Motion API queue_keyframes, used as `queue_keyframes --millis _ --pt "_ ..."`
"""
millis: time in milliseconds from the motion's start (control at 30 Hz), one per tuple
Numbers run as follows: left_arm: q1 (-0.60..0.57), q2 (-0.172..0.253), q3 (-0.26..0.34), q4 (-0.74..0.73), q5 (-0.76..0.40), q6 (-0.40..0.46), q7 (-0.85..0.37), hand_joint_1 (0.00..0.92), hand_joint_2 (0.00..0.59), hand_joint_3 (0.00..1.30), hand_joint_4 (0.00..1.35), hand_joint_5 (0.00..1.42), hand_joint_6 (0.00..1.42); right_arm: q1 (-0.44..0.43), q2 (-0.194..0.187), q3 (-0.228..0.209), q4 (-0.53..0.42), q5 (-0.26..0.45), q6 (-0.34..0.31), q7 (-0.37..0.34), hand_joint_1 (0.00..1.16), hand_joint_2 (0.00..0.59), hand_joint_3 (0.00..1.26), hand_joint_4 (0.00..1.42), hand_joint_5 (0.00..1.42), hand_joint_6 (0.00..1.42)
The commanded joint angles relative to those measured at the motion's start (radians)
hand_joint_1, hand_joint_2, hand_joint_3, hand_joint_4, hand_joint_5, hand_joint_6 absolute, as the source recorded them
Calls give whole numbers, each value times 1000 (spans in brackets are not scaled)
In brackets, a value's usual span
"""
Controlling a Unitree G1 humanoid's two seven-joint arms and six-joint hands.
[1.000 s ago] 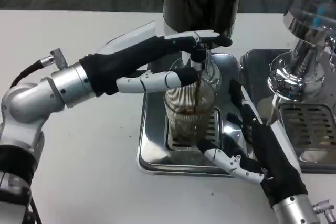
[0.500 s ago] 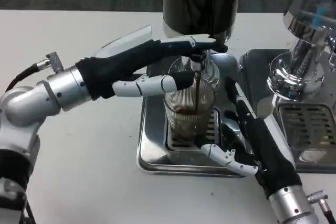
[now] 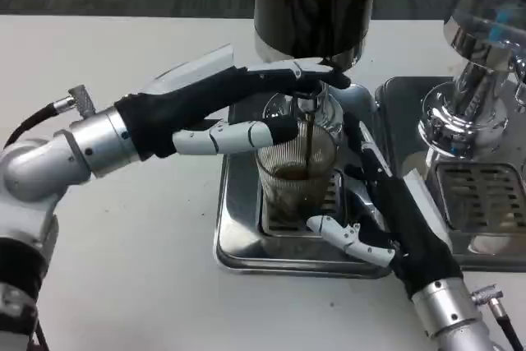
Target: Grasp the cup under the faucet to collect the drink, then remove the cup.
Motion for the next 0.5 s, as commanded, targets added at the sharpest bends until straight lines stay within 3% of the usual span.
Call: queue_keyframes --millis 33,500 --pt "43 14 -23 5 39 29 -24 0 207 205 89 75 38 -26 10 3 22 -3 15 -5 735 211 0 0 0 109" --pt "57 22 -24 -16 41 36 -16 0 206 206 98 77 39 -76 24 9 73 -10 20 -4 722 215 0 0 0 96"
